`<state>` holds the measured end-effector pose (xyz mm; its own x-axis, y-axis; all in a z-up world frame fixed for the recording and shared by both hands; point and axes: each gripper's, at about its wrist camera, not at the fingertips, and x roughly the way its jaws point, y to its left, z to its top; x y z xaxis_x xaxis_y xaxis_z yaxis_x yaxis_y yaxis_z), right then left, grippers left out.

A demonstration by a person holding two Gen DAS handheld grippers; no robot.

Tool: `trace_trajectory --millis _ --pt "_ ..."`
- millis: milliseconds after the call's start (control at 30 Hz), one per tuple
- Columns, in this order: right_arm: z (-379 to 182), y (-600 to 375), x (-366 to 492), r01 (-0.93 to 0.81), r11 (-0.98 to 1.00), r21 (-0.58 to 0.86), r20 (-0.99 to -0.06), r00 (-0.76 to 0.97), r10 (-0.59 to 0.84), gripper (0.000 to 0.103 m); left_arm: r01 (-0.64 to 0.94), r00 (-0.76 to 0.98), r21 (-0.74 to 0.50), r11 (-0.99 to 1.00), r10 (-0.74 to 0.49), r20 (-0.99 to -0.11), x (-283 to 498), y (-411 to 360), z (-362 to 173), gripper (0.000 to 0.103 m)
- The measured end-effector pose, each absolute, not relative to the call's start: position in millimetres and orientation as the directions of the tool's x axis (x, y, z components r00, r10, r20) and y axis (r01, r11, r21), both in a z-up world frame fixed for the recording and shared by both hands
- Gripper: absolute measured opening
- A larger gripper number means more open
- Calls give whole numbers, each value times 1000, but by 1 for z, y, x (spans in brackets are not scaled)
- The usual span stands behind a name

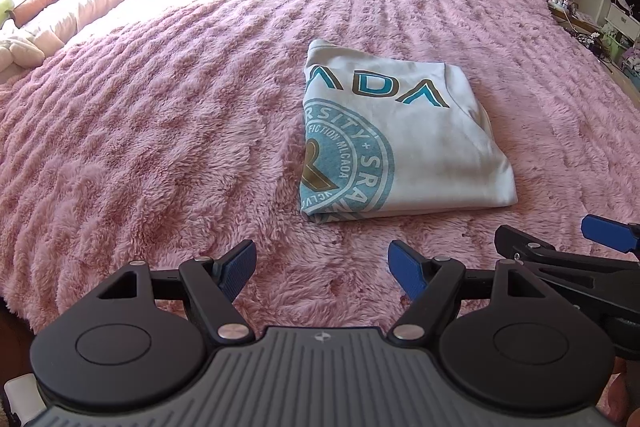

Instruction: Fold small clothes

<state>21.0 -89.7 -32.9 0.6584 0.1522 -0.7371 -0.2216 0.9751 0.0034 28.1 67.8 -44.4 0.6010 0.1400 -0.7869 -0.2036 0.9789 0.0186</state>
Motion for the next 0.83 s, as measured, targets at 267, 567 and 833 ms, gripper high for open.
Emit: trace_trajectory --millis 267,567,833 --pt "-34 -90 22 -216 976 -4 -741 656 142 82 -203 598 27 979 145 -788 29 66 -45 88" --pt "-36 -92 23 -209 978 -5 -743 656 136 82 -181 627 4 983 119 -770 29 64 -48 81" --pt "-38 -90 24 -212 977 -24 -745 656 125 82 -203 603 14 979 136 -786 31 63 -51 83"
